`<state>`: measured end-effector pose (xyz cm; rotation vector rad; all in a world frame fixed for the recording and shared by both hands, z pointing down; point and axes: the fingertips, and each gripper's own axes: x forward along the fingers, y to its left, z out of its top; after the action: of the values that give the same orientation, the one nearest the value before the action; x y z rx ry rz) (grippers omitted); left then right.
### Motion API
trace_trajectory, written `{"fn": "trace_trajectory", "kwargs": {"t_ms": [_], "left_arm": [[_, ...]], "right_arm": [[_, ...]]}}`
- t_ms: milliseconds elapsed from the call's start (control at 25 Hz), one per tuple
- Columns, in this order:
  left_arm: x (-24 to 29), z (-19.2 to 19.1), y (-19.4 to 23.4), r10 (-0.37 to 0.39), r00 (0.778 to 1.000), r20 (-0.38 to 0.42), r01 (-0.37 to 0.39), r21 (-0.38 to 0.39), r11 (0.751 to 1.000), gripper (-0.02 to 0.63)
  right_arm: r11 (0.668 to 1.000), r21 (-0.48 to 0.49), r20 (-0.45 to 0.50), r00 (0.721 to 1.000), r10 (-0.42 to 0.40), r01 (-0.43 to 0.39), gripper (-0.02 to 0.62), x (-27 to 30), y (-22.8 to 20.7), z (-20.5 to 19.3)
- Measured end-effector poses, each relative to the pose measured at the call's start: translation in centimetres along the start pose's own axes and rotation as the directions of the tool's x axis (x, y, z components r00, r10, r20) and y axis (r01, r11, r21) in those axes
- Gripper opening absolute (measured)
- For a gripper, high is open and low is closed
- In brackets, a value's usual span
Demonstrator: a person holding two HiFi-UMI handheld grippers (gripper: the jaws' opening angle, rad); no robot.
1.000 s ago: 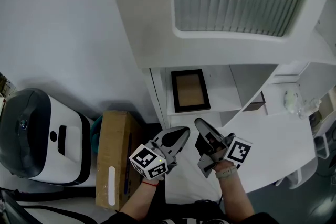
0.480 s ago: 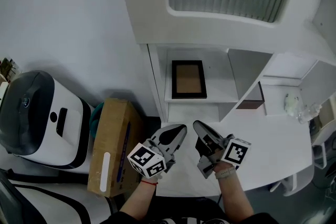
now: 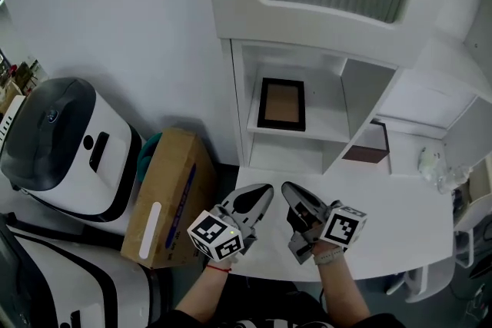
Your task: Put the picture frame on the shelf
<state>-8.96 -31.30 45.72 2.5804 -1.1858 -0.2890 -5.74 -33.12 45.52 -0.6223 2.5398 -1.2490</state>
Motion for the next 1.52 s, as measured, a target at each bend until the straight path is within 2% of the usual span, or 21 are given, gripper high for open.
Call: {"fn": "trace_trajectory", "kwargs": {"t_ms": [560,1040,1520], "left_arm": [[-1.3,-0.2,-2.1,-0.022,1.0,-0.019,0.022,-0.002,1.0,0.005],[-6.0,-2.2,-5.4,-0.048,0.998,-0.047,0.046,-0.036,0.998,0.005],[-10.1,-3.0,-10.0,-0.099,0.994,-0.046,0.098,-0.026,0.995,0.004]], "right_arm": [[0.978,-0.191,-0.054,0.994,-0.097,0.085,0.003,-1.8,0.9,-2.2],[0.967,-0.203,-0.047,0.985,-0.165,0.153,0.003,-5.0,3.4,-6.9],[0.953,-0.237,-0.005,0.98,-0.198,0.191,0.003,-8.7,7.0,-10.8]]}}
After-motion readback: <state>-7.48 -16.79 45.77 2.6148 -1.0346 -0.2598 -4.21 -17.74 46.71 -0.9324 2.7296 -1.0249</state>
